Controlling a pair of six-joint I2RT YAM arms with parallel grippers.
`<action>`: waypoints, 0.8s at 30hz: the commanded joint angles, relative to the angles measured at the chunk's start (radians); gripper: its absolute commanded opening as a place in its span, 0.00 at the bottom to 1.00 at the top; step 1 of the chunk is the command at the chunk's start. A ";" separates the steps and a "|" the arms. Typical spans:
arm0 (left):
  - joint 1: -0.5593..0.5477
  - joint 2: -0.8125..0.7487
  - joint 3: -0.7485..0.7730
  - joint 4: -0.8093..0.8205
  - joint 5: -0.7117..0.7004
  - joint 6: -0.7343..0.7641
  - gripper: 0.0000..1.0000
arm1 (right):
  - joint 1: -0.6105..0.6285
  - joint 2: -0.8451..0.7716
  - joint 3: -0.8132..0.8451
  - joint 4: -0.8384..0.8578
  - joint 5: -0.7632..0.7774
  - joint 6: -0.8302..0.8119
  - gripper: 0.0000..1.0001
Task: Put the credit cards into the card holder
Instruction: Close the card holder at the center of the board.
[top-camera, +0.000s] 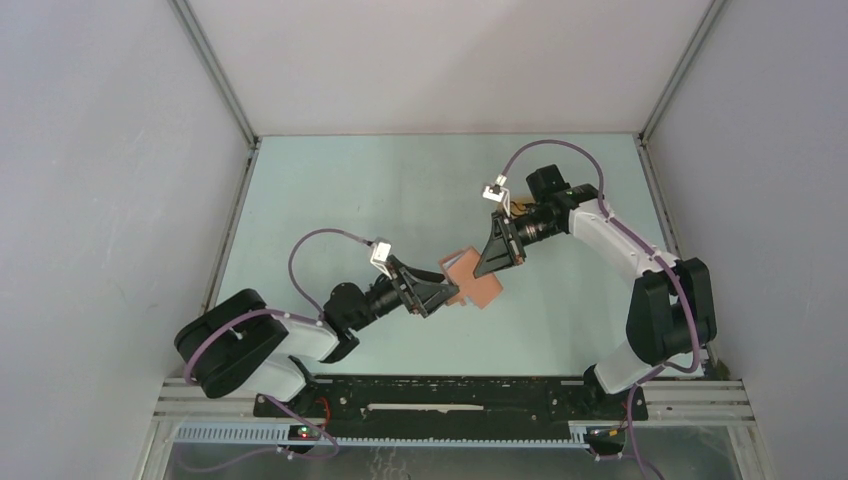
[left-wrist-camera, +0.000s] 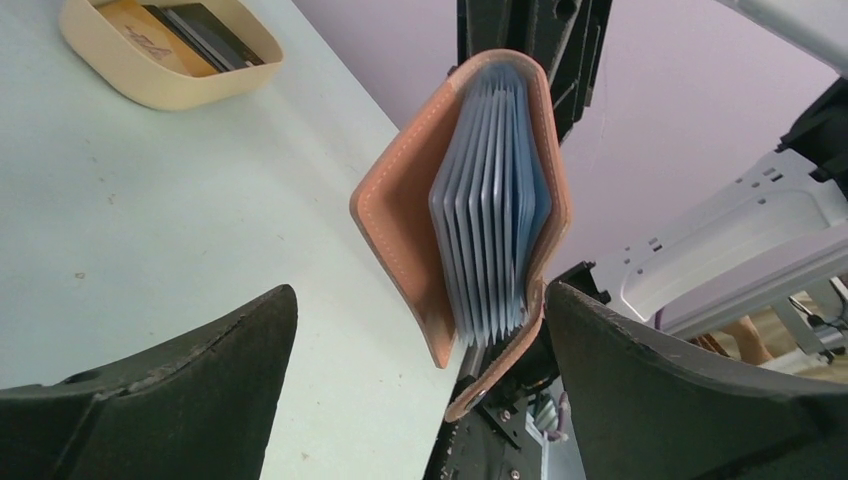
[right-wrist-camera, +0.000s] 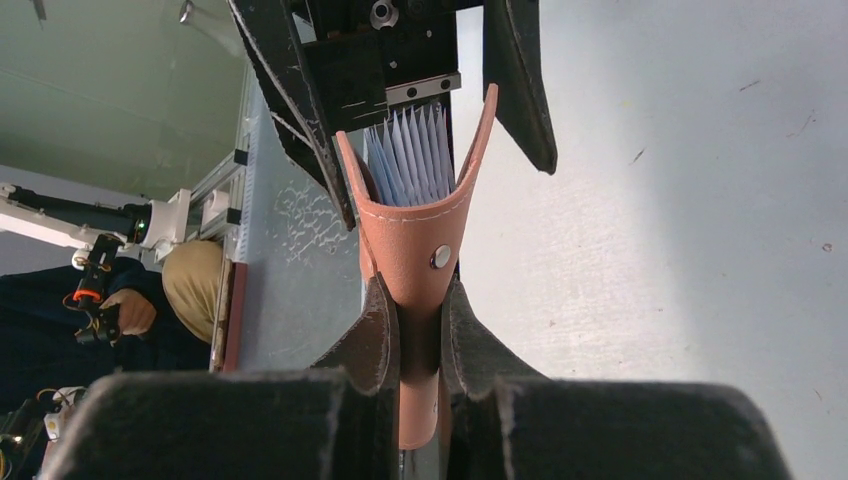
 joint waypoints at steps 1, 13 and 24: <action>0.003 0.010 0.042 0.048 0.083 -0.019 1.00 | 0.011 -0.010 0.007 -0.004 -0.042 -0.006 0.00; 0.000 -0.008 0.063 0.050 0.063 -0.059 0.93 | 0.049 0.010 0.007 0.005 -0.003 0.001 0.00; 0.002 0.101 0.138 0.060 0.078 -0.170 0.08 | 0.059 0.004 0.007 0.012 0.067 0.010 0.23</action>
